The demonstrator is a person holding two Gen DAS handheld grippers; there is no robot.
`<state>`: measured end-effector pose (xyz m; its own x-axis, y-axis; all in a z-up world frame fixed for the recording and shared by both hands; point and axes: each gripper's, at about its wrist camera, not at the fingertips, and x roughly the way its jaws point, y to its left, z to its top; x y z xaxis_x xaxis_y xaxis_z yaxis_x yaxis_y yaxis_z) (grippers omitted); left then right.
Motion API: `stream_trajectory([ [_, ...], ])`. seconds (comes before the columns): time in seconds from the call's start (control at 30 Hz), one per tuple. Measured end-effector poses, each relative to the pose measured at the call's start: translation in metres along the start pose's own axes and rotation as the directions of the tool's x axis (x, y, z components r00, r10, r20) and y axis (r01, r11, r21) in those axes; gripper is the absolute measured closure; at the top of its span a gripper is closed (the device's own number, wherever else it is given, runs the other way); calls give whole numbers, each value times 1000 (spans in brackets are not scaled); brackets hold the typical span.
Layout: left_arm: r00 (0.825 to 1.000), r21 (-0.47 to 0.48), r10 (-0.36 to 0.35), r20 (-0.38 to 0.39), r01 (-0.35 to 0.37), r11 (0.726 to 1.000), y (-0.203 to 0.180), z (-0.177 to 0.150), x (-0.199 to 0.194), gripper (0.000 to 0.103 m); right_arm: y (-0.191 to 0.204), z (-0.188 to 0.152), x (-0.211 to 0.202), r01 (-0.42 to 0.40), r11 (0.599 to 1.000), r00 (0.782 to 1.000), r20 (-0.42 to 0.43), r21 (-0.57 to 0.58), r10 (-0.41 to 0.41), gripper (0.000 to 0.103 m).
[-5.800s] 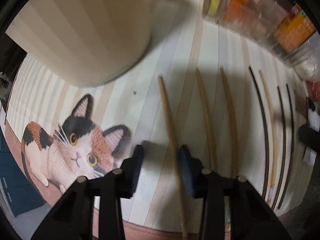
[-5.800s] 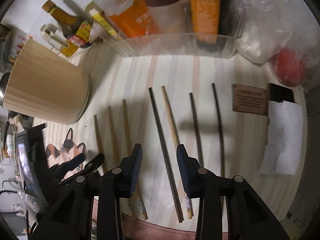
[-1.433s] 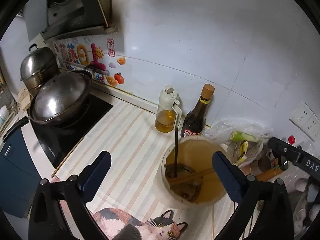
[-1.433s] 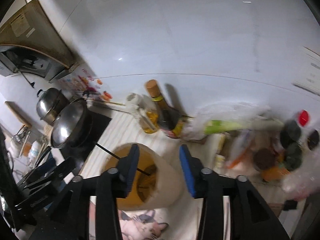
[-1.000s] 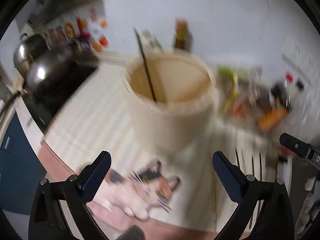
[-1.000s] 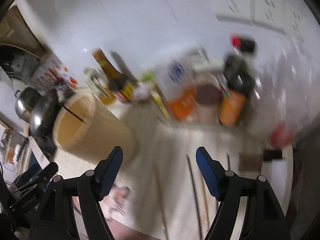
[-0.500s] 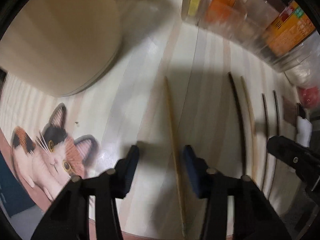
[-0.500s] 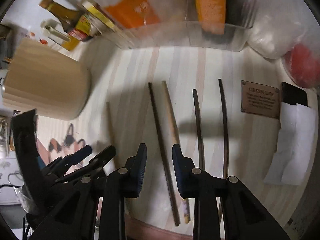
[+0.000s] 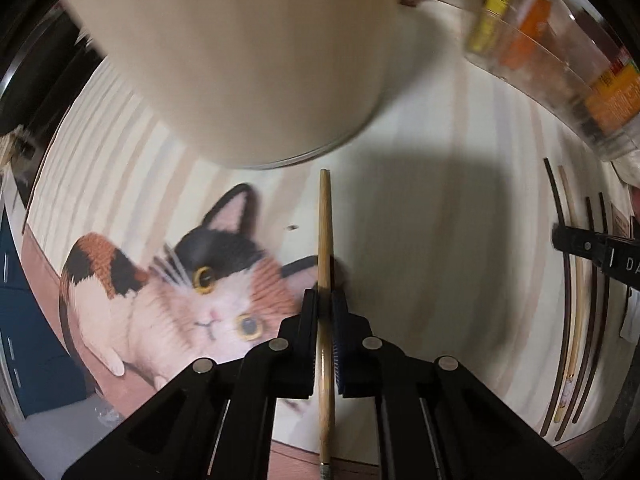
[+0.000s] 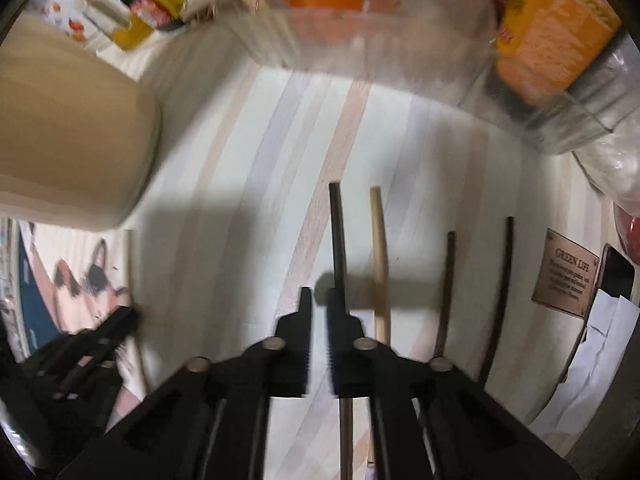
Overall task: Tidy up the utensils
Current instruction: 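Grasp a light chopstick with the left tool while the right tool grasps a dark chopstick, then lift both held chopsticks and carry them above the cream holder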
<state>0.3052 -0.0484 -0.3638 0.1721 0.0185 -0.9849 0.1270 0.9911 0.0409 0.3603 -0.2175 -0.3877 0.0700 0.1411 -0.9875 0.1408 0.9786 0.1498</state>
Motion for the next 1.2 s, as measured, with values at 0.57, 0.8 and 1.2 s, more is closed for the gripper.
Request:
stream_trajectory([
  [0.57,997,-5,-72,-17,72,997,11,-32,-3,99,-9,-23,-40,-91,992,996,12,86,90,101],
  [0.8,996,-20,-87,1,87,996,9,-25,-8,99,-25,8,-11,6,999,999,-50,36,-4,85],
  [1.2,992,-108,-125,8,125,986,43,-22,-19,99,-12,-10,-7,6,997,997,-75,80,0,98],
])
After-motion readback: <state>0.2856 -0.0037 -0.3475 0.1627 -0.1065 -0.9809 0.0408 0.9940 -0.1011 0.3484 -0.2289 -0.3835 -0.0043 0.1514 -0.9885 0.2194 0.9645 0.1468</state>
